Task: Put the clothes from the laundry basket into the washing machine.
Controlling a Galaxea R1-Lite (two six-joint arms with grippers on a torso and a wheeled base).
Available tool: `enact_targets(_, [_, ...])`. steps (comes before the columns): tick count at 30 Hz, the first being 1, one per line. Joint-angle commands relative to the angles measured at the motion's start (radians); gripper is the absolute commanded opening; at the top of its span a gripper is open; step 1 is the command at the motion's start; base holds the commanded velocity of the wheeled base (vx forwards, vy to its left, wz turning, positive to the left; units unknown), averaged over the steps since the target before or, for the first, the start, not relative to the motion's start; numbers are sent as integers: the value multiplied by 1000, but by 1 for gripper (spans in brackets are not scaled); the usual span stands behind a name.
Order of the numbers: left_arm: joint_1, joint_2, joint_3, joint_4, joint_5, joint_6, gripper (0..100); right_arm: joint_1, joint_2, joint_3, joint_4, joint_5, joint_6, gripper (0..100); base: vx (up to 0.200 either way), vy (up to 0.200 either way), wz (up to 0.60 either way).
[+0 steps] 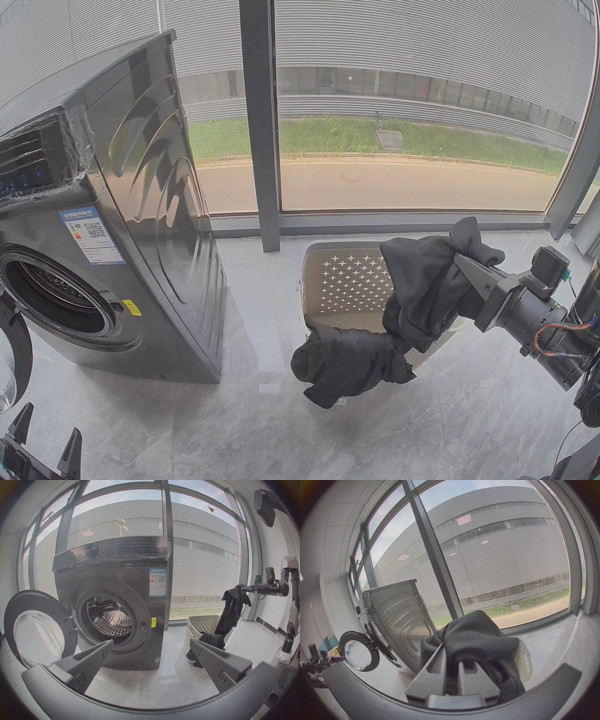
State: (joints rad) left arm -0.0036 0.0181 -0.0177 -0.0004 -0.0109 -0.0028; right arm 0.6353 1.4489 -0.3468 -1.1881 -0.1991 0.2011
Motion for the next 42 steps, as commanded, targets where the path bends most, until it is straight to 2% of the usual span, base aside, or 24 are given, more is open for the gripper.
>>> enact_targets(1, [1, -18, 16, -1, 0, 0, 100, 1, 1, 2, 1, 0, 0, 0, 0, 200, 0])
enact_targets(21, [-1, -18, 16, -1, 2, -2, 100, 23, -1, 0, -4, 3, -3, 0, 0, 200, 0])
enact_targets(26, [-1, -18, 16, -1, 2, -2, 100, 40, -1, -1, -5, 1, -3, 0, 0, 0, 0])
enact_targets(42, [1, -18, 16, -1, 2, -2, 100, 40, -2, -1, -5, 3, -3, 0, -200, 0, 0])
